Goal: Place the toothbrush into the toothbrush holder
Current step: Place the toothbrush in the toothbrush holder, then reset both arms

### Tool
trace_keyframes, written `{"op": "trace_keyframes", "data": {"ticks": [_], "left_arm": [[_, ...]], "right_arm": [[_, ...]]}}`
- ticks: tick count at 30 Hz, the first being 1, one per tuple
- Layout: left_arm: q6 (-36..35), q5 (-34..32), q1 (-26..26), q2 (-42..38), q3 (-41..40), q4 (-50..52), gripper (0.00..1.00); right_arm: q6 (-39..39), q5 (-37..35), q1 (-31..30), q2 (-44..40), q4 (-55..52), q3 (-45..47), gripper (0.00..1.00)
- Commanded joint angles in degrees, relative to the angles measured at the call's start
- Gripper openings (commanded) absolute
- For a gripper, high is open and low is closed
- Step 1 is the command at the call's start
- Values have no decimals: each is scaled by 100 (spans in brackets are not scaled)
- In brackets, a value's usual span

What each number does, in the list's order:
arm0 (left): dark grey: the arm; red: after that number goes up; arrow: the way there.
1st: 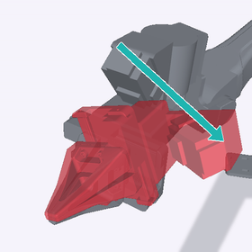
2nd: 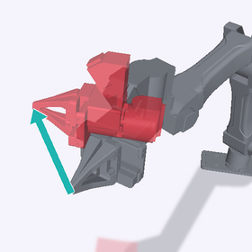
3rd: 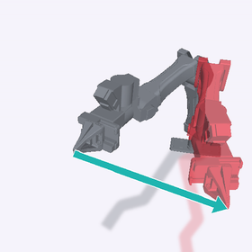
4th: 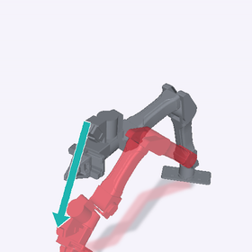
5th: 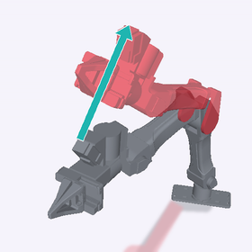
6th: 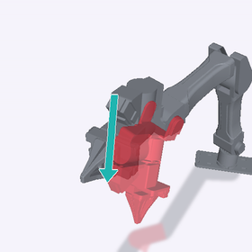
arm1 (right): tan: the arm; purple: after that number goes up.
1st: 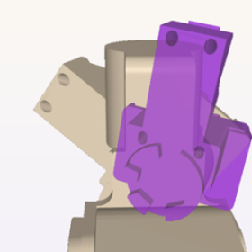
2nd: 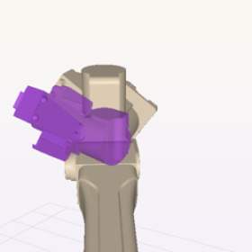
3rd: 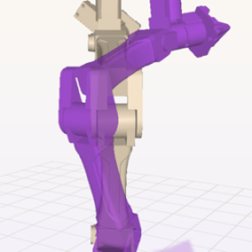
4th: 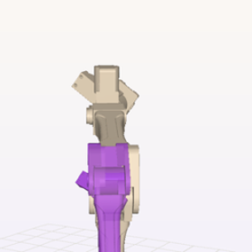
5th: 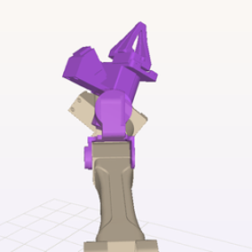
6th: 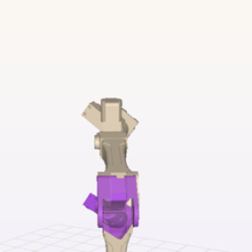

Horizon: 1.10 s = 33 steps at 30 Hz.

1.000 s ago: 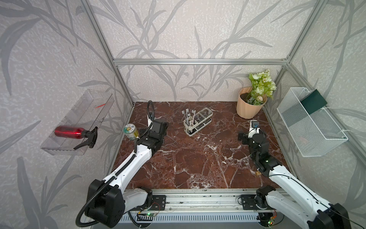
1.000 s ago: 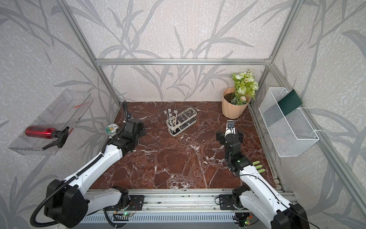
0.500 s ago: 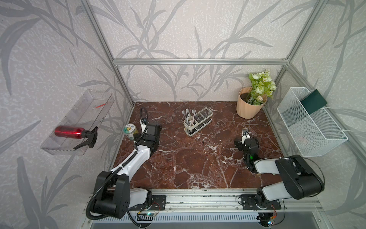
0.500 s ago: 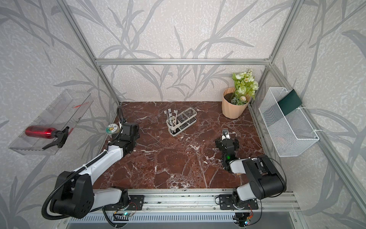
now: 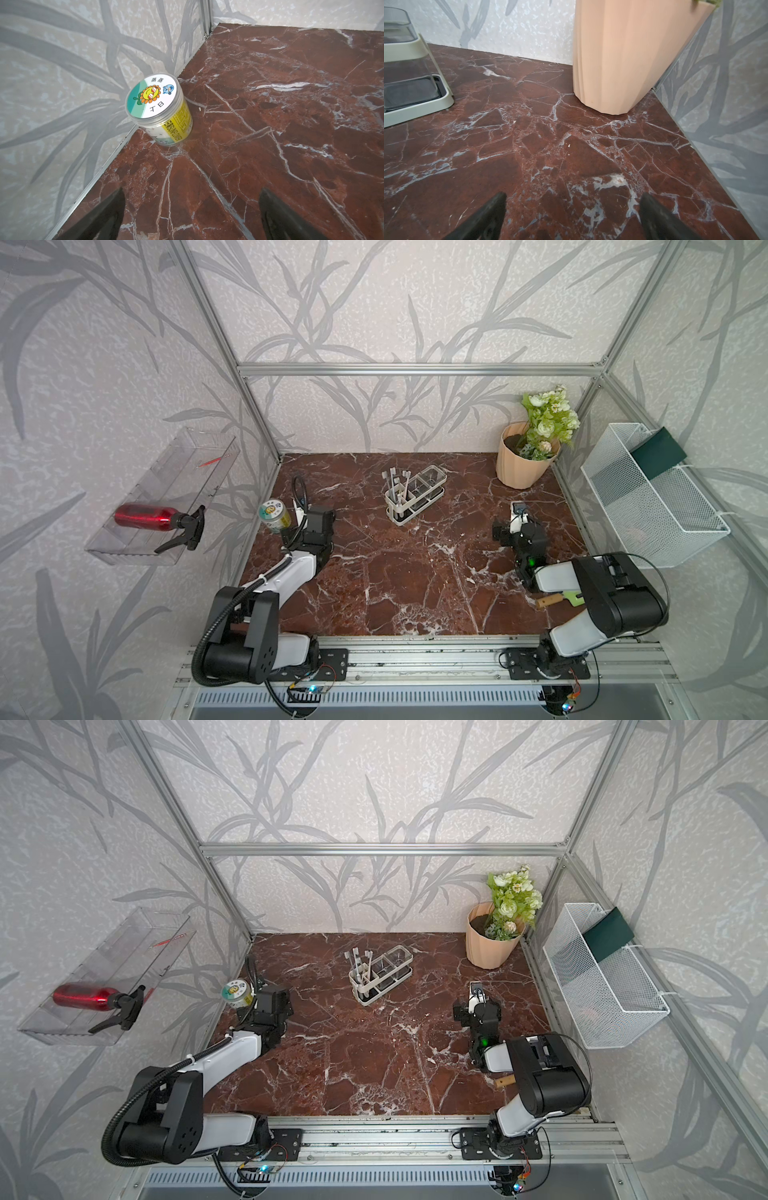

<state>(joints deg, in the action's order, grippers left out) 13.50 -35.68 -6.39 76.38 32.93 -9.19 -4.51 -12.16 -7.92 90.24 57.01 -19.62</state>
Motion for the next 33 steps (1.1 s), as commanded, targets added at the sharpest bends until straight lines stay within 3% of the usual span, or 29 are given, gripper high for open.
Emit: {"op": "trace_keyframes", "data": {"ticks": [1,14,23,28,30,32,33], "left_arm": [[-156,124,77,65,-109,-617,99],[-306,438,266,182,-642,-1863,99],[-406,1002,597,218,-954,-2830,99],[-529,1245,672,744,-1084,-3734,99],[-672,1761,670,785,-892,-3289,99],[-737,1761,666,1191,-1197,-4356,99],[-744,1744,658,1155,-1183,-4288,99]], "right_arm": [[39,153,28,81,190,-52,99],[47,139,10,68,153,-65,99],[47,152,6,68,152,-60,99],[47,153,10,71,148,-70,99],[47,153,10,72,145,-68,99],[47,152,10,73,146,-72,99],[45,153,10,73,152,-61,99]]}}
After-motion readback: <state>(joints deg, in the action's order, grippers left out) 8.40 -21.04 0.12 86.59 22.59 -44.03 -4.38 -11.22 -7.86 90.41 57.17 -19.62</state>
